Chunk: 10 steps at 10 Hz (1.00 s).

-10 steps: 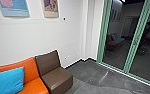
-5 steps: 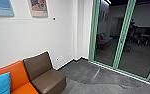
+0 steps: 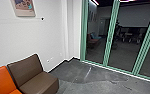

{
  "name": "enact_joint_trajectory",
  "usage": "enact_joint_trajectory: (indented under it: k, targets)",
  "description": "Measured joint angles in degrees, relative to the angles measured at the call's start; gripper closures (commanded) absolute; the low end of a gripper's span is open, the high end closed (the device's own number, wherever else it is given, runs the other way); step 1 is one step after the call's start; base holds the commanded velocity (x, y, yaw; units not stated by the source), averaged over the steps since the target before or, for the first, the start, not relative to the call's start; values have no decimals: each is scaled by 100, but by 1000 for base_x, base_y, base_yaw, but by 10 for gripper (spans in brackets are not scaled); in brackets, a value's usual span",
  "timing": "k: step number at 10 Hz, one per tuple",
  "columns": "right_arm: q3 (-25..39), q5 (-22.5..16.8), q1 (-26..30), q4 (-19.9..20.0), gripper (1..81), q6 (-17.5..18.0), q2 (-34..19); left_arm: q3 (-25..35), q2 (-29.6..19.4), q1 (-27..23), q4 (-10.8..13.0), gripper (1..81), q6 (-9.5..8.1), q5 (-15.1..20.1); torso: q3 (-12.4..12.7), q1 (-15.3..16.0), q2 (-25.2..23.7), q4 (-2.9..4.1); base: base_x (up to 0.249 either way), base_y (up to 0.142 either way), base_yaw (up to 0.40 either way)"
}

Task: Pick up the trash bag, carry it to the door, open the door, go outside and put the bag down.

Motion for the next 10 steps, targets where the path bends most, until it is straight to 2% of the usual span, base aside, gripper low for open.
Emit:
enact_joint_trajectory:
  k: [2, 5, 10]
  targets:
    - [330, -5, -11, -4, 10, -9, -168, 116, -66, 28, 0, 811, 11, -2, 0, 0, 0, 0, 0, 0, -278]
    - [1156, 9, -27, -26, 10, -28, -610, 516, -372, 100, 2, 811, 16, -44, 0, -2, 0, 0, 0, 0, -278]
    - [1197, 26, -156, -56, 10, -41, -714, 542, -389, 140, 33, 811, 17, -52, 0, -2, 0, 0, 0, 0, -284]
